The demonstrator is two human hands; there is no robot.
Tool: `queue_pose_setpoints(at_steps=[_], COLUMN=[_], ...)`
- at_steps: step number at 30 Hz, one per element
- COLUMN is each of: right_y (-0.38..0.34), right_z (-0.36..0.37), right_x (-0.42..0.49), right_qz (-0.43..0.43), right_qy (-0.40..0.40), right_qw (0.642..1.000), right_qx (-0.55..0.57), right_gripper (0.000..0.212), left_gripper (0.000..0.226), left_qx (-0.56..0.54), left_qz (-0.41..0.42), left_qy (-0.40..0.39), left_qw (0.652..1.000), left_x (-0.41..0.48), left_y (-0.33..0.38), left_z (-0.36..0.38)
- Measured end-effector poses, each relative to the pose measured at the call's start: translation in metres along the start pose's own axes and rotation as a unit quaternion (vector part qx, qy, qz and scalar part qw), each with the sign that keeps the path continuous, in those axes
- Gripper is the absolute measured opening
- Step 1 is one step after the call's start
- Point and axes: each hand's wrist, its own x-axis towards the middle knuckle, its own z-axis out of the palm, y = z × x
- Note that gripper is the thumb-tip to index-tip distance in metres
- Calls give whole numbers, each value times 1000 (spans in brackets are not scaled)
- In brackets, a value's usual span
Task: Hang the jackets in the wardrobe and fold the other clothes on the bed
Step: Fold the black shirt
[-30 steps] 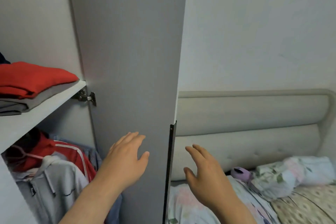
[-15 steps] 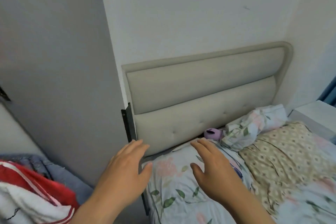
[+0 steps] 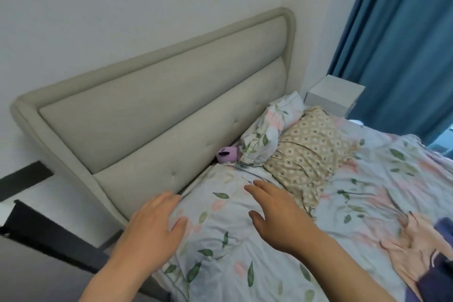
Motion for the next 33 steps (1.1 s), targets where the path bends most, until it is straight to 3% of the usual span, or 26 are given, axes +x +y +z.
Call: queue_pose_setpoints(at_steps=[5, 15, 20, 24, 33], right_y=[25, 47, 40, 27, -15], right_z=[-18, -27, -20, -21, -21], right_x=[-18, -100, -144, -186, -282], right_qz=[66, 257, 372, 452, 583], right_qy=[36, 99, 97, 116, 182], right_qw=[997, 961, 922, 884, 792], right_qx=[5, 11, 29, 23, 4], right_gripper=[52, 50, 54, 54, 53], left_gripper=[61, 56, 49, 61, 58], left_qx=[-7, -31, -58, -57, -60], left_qz=[59, 219, 303, 323, 415], left_qy=[-29, -97, -177, -226, -267], left_qw=[998, 970, 935, 917, 868], left_x=[31, 71, 74, 74, 46], left_y=[27, 101, 129, 146, 189], left_z=[6, 31, 57, 73, 94])
